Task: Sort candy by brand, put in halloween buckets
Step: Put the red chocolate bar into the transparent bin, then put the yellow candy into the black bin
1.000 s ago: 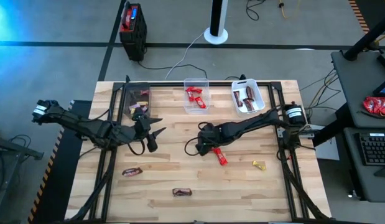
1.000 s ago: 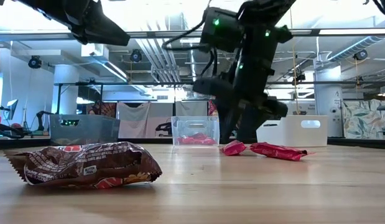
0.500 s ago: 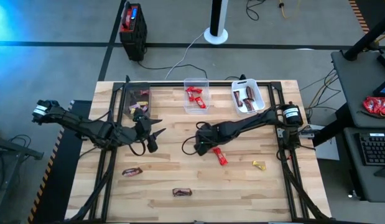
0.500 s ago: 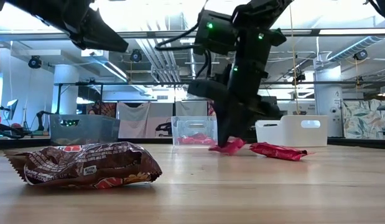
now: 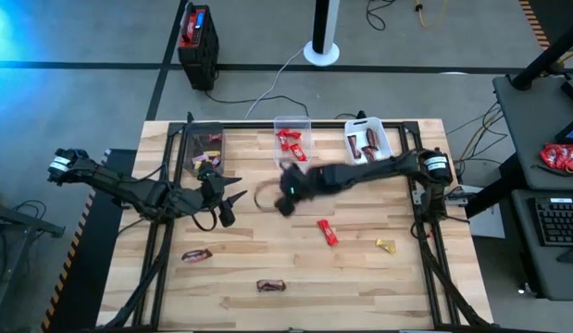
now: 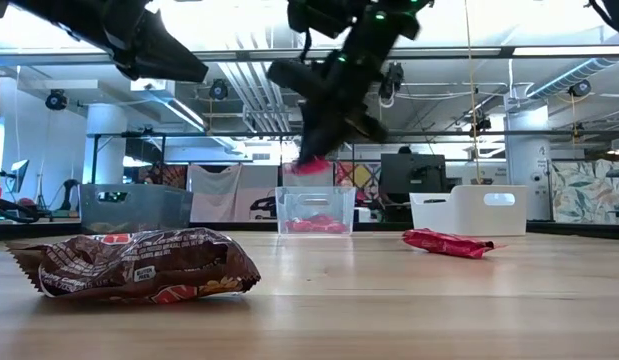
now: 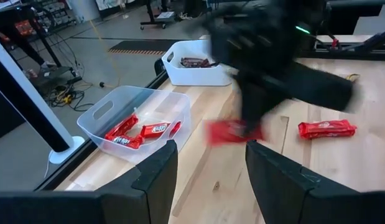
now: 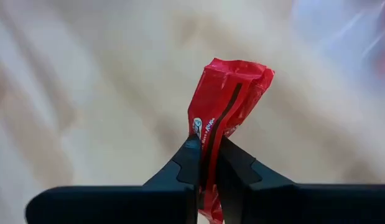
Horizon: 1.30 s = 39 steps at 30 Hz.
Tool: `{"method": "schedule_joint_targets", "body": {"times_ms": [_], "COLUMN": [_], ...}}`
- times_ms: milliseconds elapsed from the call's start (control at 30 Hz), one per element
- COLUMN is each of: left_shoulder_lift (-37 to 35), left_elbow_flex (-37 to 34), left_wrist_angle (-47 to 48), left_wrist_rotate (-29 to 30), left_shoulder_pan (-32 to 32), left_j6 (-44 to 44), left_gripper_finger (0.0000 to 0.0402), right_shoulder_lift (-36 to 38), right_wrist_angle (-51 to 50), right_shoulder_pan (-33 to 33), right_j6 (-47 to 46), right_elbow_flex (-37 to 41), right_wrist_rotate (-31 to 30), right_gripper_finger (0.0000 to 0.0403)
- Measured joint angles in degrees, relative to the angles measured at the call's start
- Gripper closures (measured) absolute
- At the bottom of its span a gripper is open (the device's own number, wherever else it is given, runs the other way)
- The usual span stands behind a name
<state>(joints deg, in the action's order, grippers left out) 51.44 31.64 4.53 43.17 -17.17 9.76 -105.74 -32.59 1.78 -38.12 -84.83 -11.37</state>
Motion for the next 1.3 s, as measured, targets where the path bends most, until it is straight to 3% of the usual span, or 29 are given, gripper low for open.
{"method": "schedule_joint_targets", "body": {"times_ms": [167, 400, 533, 667, 967, 1100, 1300], "left_shoulder_lift": [0.0, -0.02, -0.02, -0.02, -0.02, -0.04, -0.04], "left_elbow_flex": [0.06, 0.06, 0.06, 0.06, 0.06, 0.06, 0.06], "left_wrist_angle": [-0.27, -0.25, -0.25, -0.25, -0.12, 0.16, 0.26], "left_wrist_rotate": [-0.1, -0.14, -0.14, -0.16, -0.24, -1.4, -8.35], "left_shoulder_pan": [0.0, 0.0, 0.0, 0.0, 0.0, 0.0, -0.02], "left_j6": [0.65, 1.07, 1.07, 1.09, 1.62, 2.19, 2.82], "left_gripper_finger": [0.0229, 0.0229, 0.0229, 0.0229, 0.0229, 0.0229, 0.0228], "right_shoulder_lift": [0.01, -2.16, -4.2, -4.61, 0.97, 4.82, 8.77], "right_wrist_angle": [-0.16, -0.34, -0.89, 0.46, -6.96, -13.29, -26.45], "right_shoulder_pan": [6.75, 17.63, 21.45, 22.48, 19.94, 14.06, 2.75], "right_j6": [8.12, 11.06, 10.59, 11.73, 13.28, 13.36, 12.23], "right_elbow_flex": [-5.97, -7.26, -7.04, -7.21, -7.22, -7.1, -7.04], "right_wrist_rotate": [-4.54, -5.07, 0.35, 0.91, 0.74, 0.97, 3.49], "right_gripper_finger": [0.0378, 0.0376, 0.0346, 0.0295, 0.0204, 0.0192, 0.0193]}}
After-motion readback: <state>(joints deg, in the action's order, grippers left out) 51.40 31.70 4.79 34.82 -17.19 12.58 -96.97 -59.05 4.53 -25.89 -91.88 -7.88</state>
